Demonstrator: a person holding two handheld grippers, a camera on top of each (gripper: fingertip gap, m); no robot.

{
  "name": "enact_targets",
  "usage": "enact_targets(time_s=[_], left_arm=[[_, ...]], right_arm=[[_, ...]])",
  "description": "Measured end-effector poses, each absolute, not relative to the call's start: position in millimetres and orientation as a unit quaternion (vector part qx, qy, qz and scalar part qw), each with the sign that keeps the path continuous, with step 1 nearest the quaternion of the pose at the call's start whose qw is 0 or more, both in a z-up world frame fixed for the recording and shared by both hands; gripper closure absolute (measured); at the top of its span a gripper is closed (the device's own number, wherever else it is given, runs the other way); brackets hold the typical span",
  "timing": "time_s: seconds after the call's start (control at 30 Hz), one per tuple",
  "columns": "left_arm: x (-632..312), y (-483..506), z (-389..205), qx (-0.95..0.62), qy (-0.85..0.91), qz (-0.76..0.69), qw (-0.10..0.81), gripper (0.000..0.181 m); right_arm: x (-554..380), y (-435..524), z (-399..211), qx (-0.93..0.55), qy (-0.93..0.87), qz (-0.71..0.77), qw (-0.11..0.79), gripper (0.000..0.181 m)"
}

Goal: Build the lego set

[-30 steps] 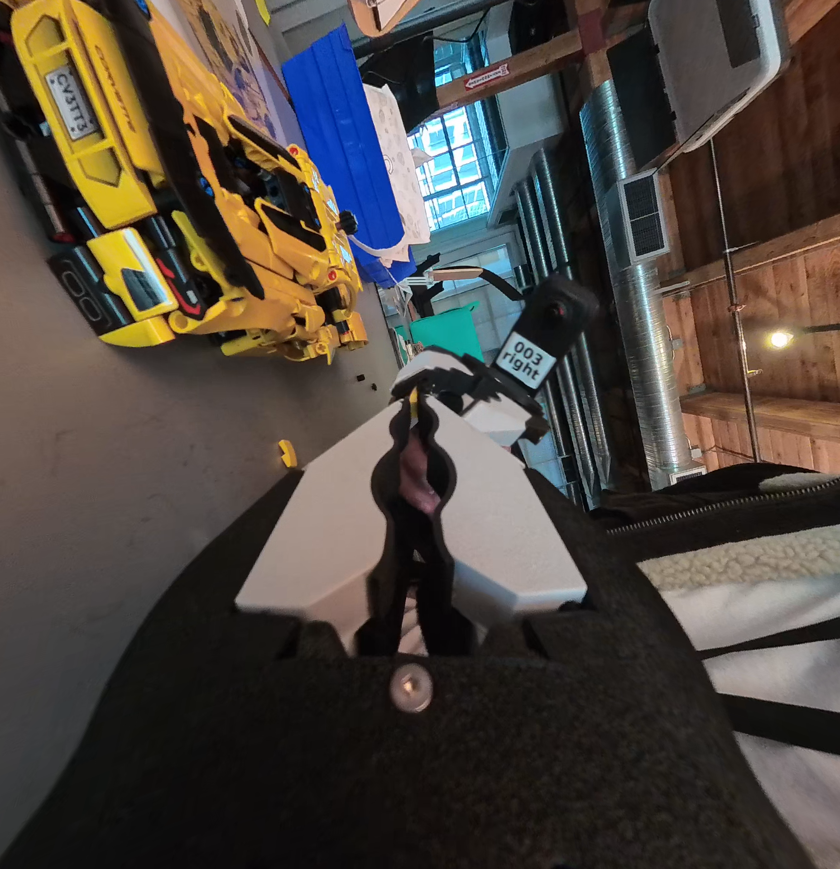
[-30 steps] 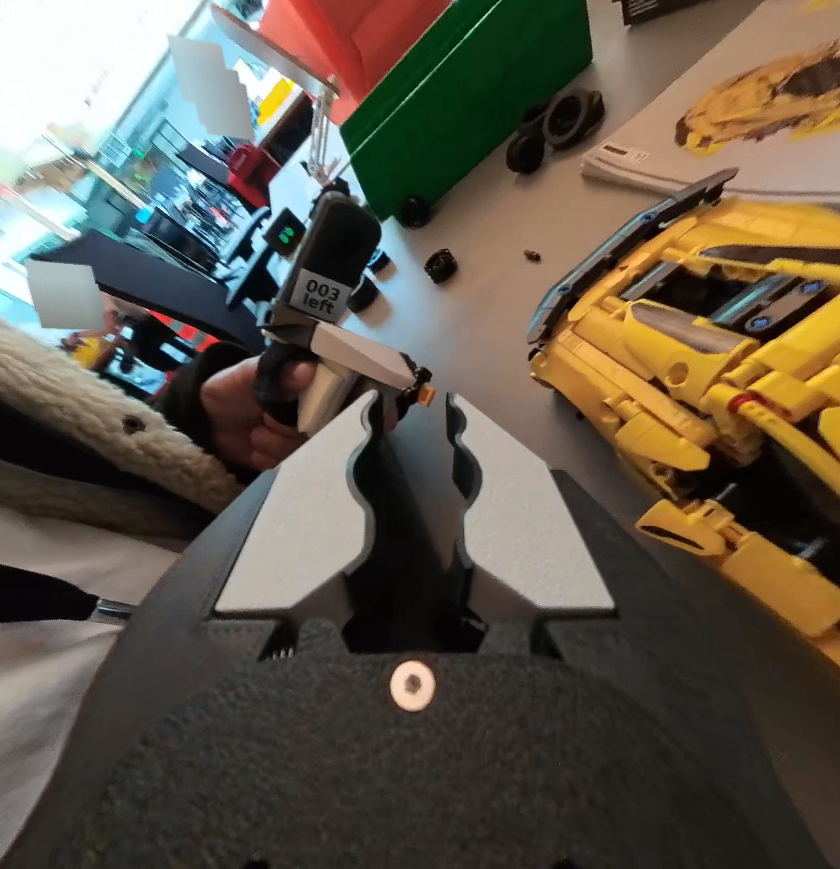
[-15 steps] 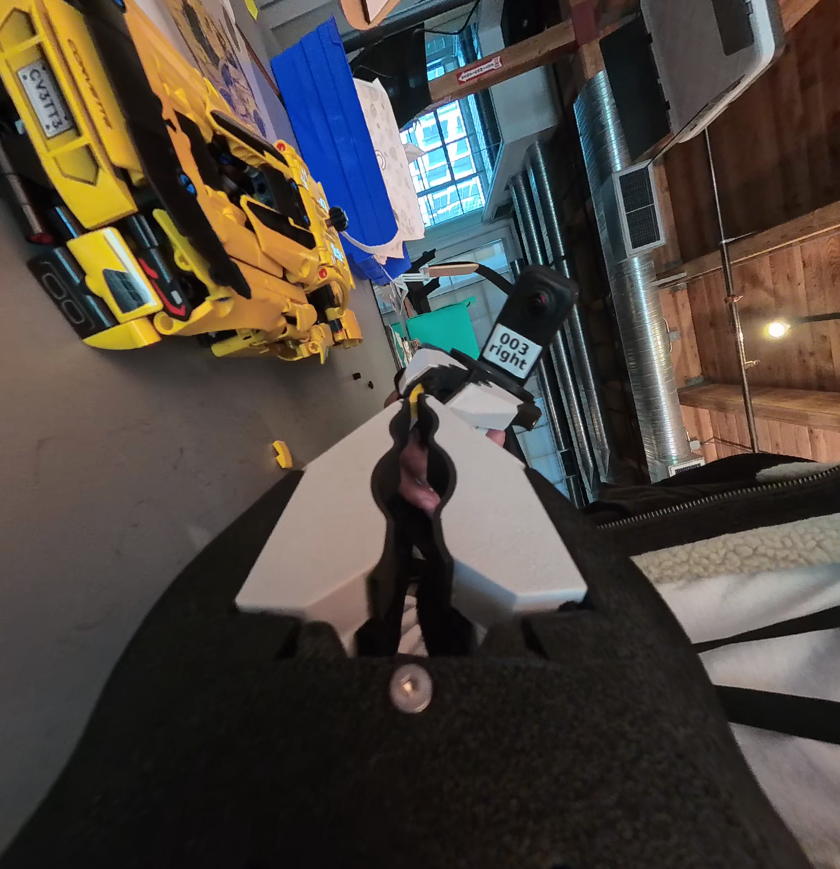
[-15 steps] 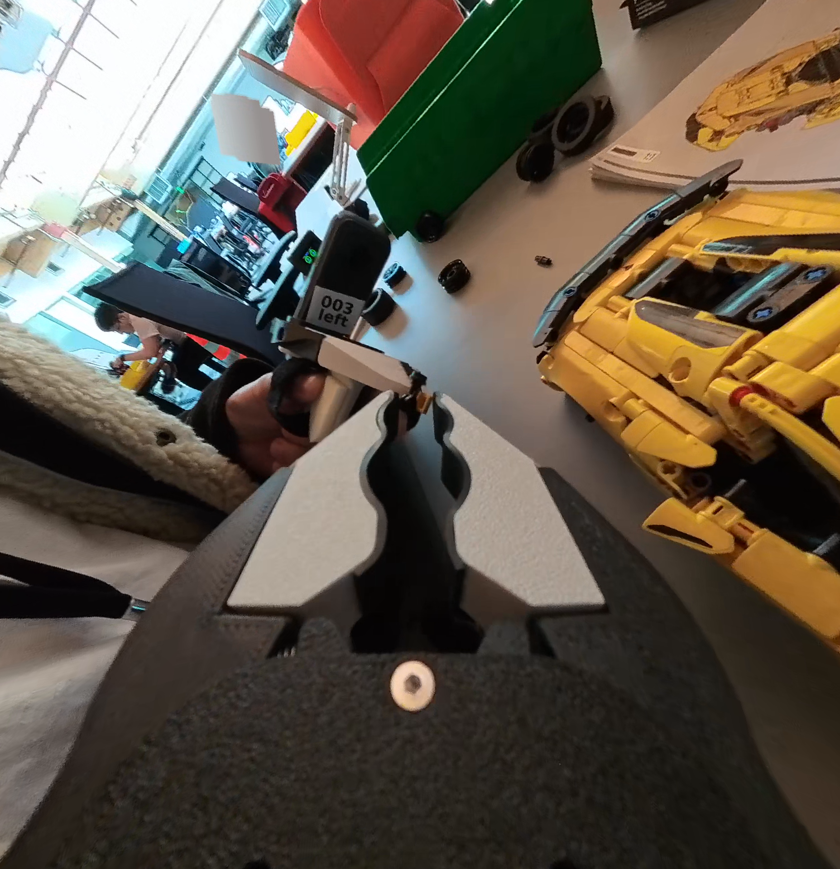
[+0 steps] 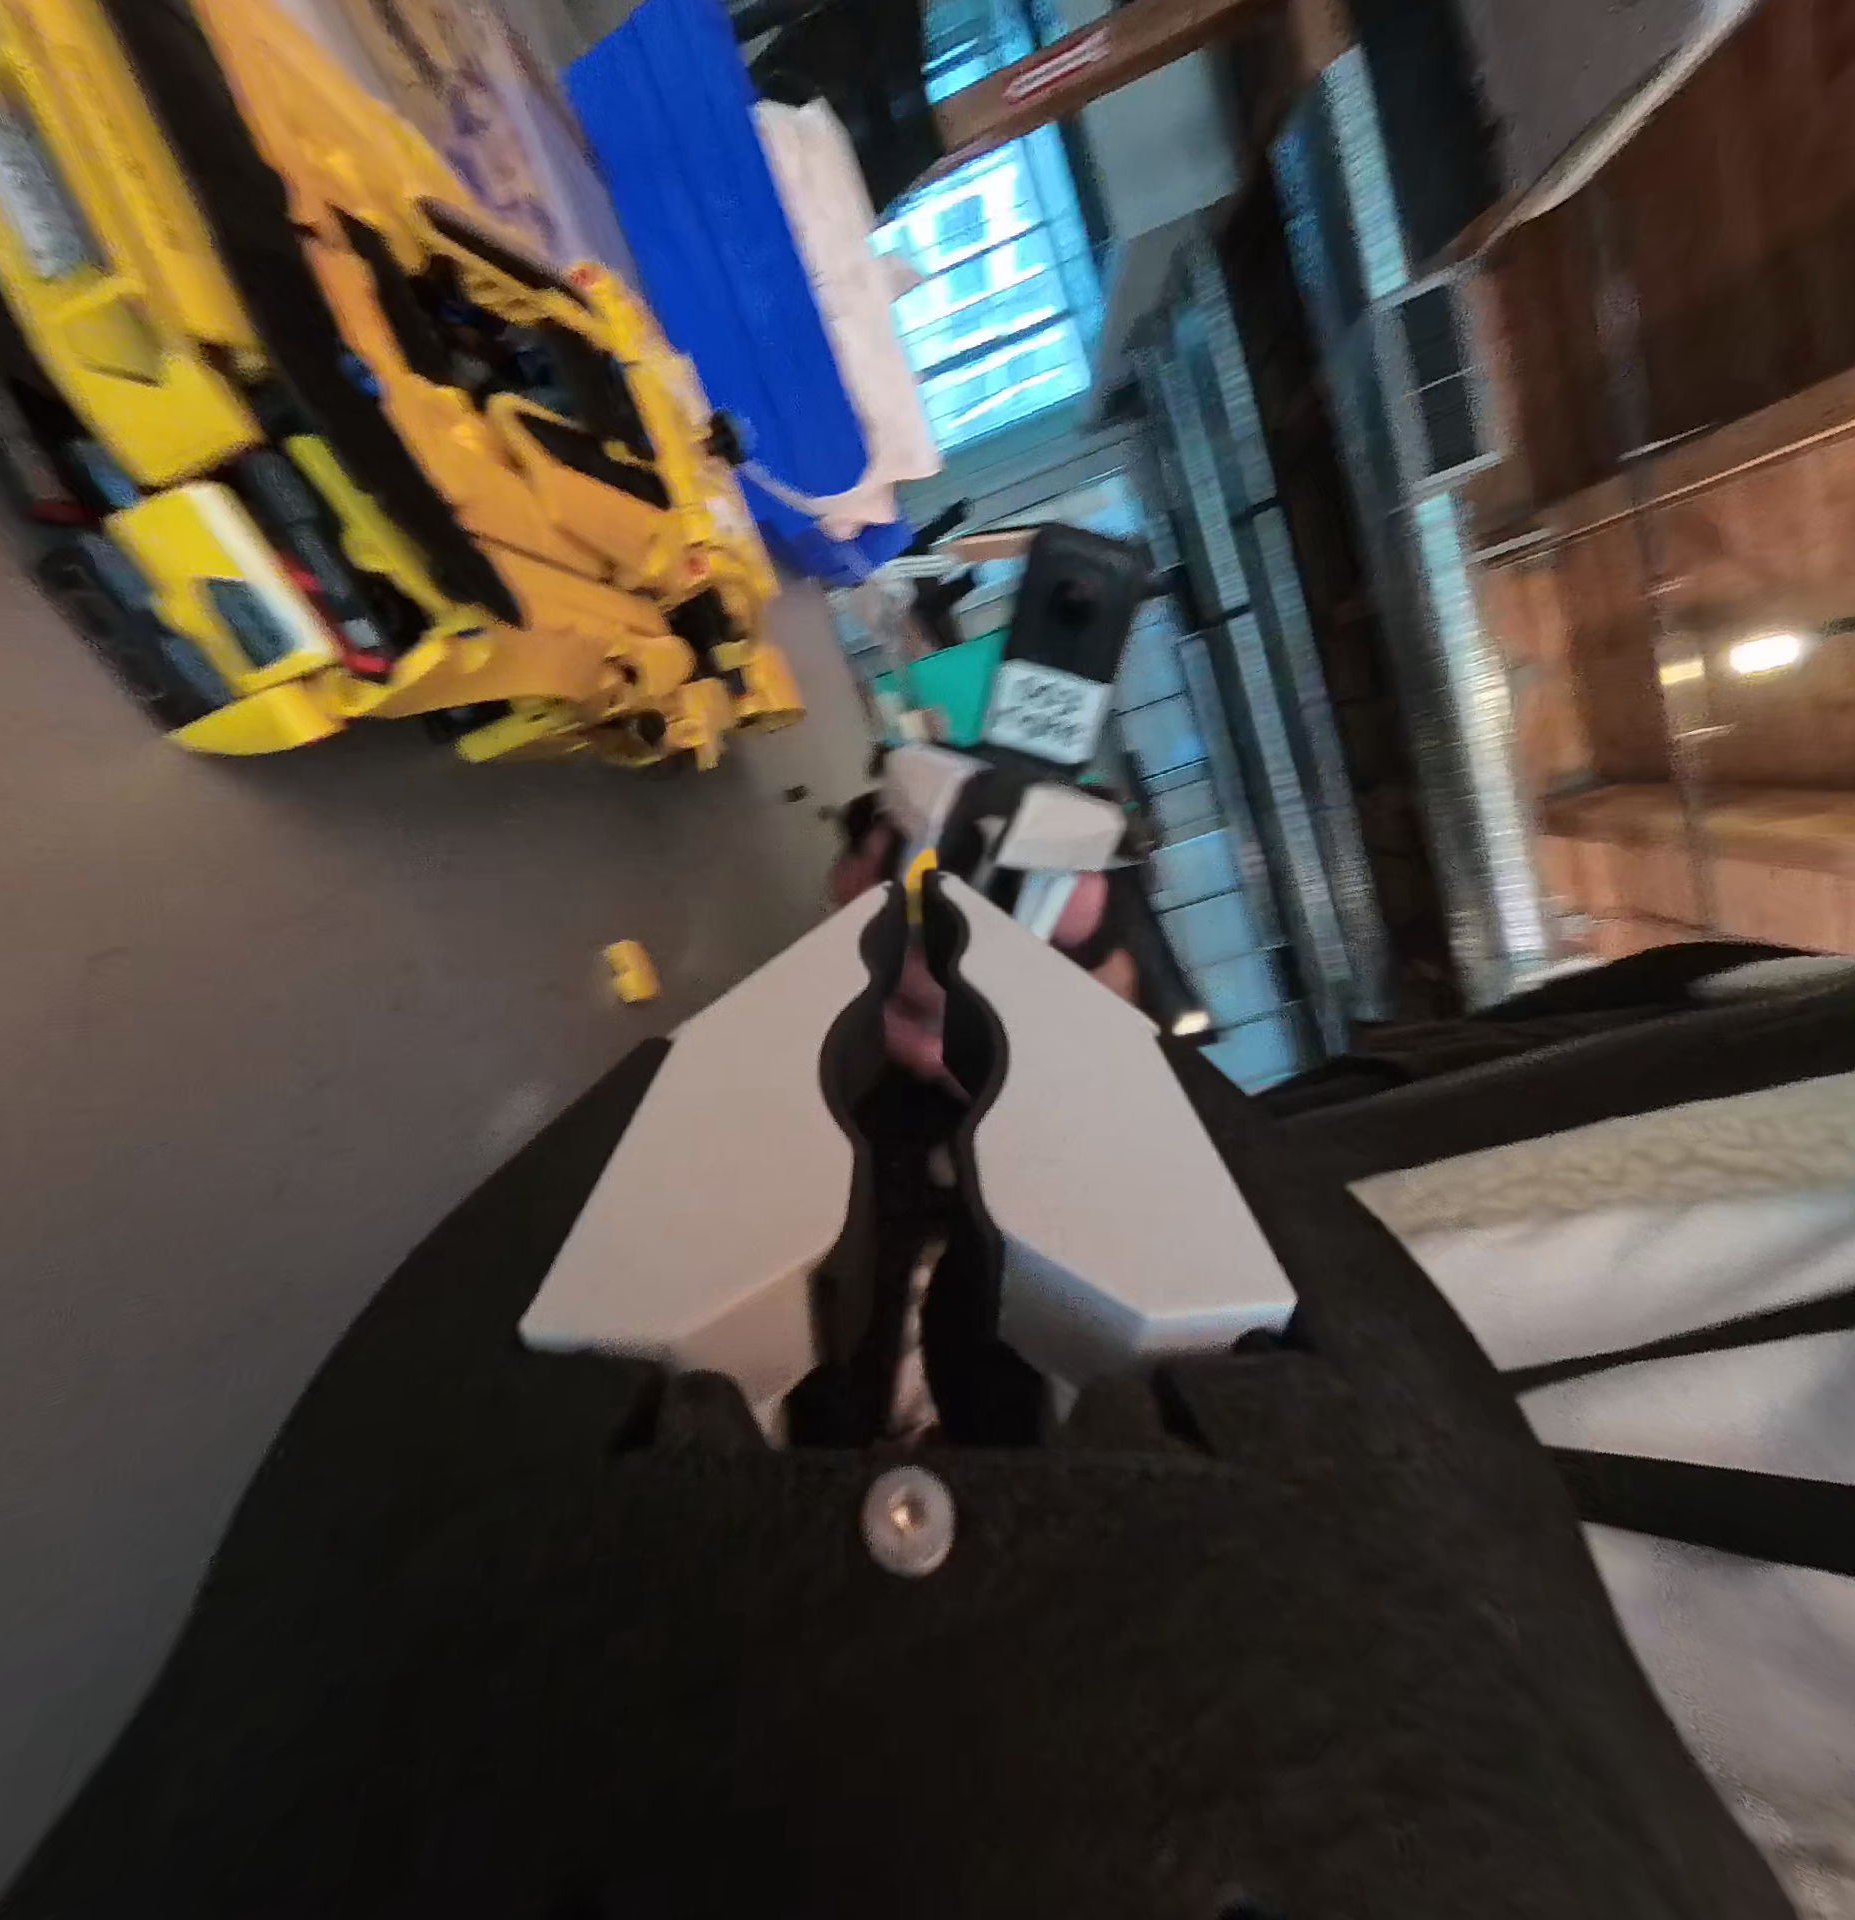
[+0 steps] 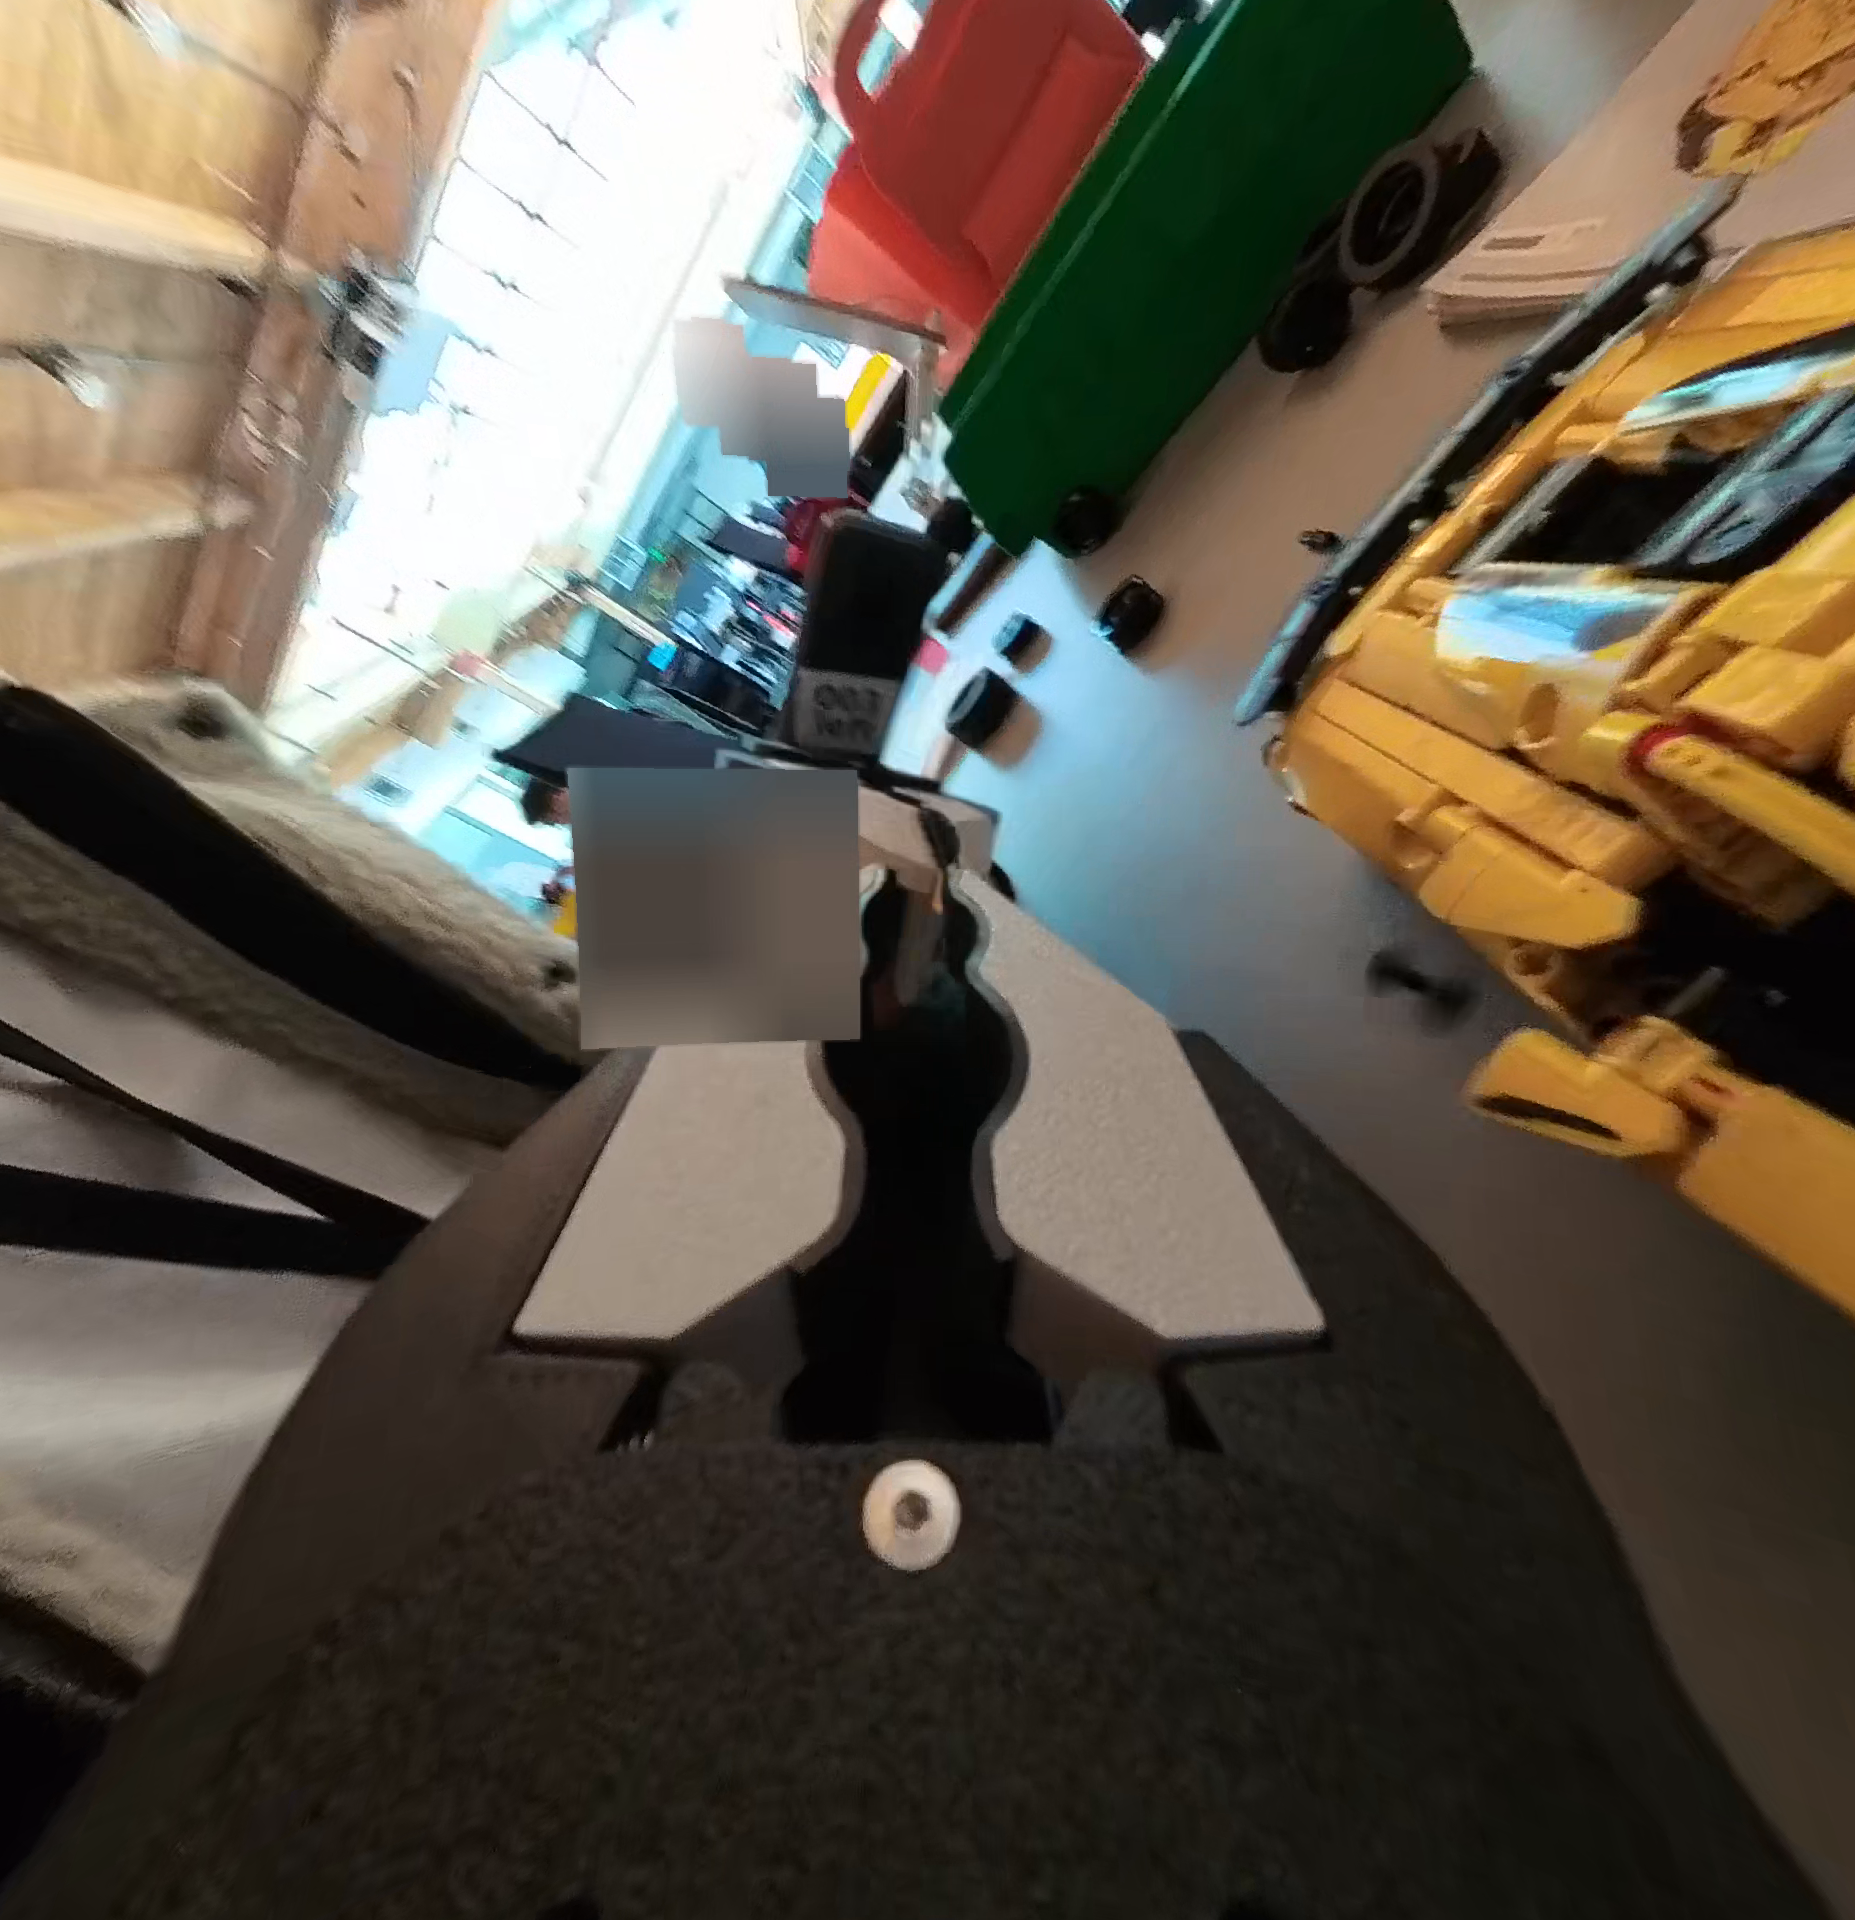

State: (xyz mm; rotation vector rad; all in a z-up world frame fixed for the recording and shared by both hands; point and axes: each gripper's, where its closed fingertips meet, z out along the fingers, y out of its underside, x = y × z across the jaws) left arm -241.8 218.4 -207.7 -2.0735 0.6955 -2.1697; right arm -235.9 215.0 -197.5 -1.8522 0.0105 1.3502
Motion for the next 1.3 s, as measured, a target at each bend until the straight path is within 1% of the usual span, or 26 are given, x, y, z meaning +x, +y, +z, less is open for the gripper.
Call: enact_targets(time_s=[0.07, 0.13, 0.23, 0.33, 0.53, 0.7, 0.8, 0.93, 1.03, 1.17, 1.3], left_arm=[[-249, 224, -229, -0.720, 0.268, -0.638, 0.054, 0.179], [-256, 228, -250, -0.755, 0.321, -0.569, 0.067, 0.178], [-259, 228, -268, -0.771, 0.366, -0.519, 0.050, 0.178], [-255, 218, -278, -0.763, 0.429, -0.483, 0.037, 0.178], [-253, 194, -292, -0.745, 0.484, -0.458, -0.035, 0.178], [-250, 194, -293, -0.746, 0.482, -0.458, -0.034, 0.178], [-245, 194, -290, -0.738, 0.483, -0.470, -0.024, 0.178], [-238, 196, -285, -0.730, 0.484, -0.482, -0.004, 0.178], [-237, 202, -287, -0.737, 0.492, -0.461, 0.040, 0.179], [-238, 209, -289, -0.745, 0.502, -0.430, 0.089, 0.179], [-236, 209, -289, -0.742, 0.512, -0.420, 0.106, 0.179]], right_arm=[[-221, 211, -210, -0.775, -0.026, 0.472, 0.418, 0.175], [-207, 206, -227, -0.815, -0.067, 0.394, 0.419, 0.173], [-187, 195, -260, -0.867, -0.157, 0.254, 0.398, 0.165], [-177, 185, -278, -0.879, -0.209, 0.178, 0.389, 0.157], [-182, 175, -272, -0.858, -0.241, 0.191, 0.411, 0.155], [-179, 178, -281, -0.857, -0.262, 0.175, 0.408, 0.155], [-176, 179, -285, -0.864, -0.260, 0.156, 0.402, 0.154], [-161, 188, -271, -0.857, -0.217, 0.147, 0.444, 0.152], [-148, 192, -256, -0.843, -0.178, 0.156, 0.483, 0.150], [-141, 196, -242, -0.815, -0.166, 0.153, 0.534, 0.135], [-137, 196, -240, -0.811, -0.179, 0.106, 0.546, 0.133]])
